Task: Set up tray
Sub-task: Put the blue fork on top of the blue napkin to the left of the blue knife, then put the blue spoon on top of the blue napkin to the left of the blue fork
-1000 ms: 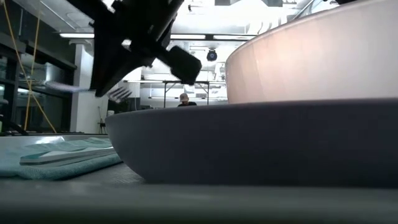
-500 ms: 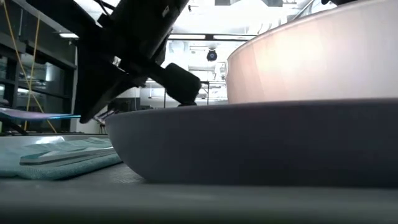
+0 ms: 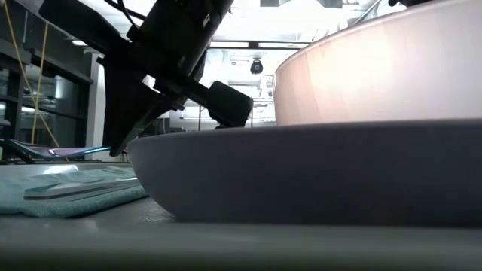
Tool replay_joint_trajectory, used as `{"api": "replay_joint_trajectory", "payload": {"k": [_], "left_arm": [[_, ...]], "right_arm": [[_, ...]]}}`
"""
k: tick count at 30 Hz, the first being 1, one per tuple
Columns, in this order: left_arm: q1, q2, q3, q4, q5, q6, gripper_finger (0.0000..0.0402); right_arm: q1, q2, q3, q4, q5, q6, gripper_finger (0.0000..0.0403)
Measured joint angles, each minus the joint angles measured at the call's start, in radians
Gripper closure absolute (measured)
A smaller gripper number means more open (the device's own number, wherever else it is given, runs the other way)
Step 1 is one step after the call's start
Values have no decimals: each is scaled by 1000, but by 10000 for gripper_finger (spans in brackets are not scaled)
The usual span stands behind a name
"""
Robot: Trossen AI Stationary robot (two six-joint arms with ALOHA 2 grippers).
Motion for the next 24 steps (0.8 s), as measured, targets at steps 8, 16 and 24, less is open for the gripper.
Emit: {"api": "replay_joint_trajectory", "payload": {"k": [8,16,24], "left_arm": [[0,0,0,0,17,0,160],[0,0,0,0,36,0,160],[0,0,0,0,48,0,160]], "right_arm": [[0,0,0,-1,-3,-4,398],[-1,0,0,-7,-5,-3,354],[-1,0,0,-11,13,-17,330]]}}
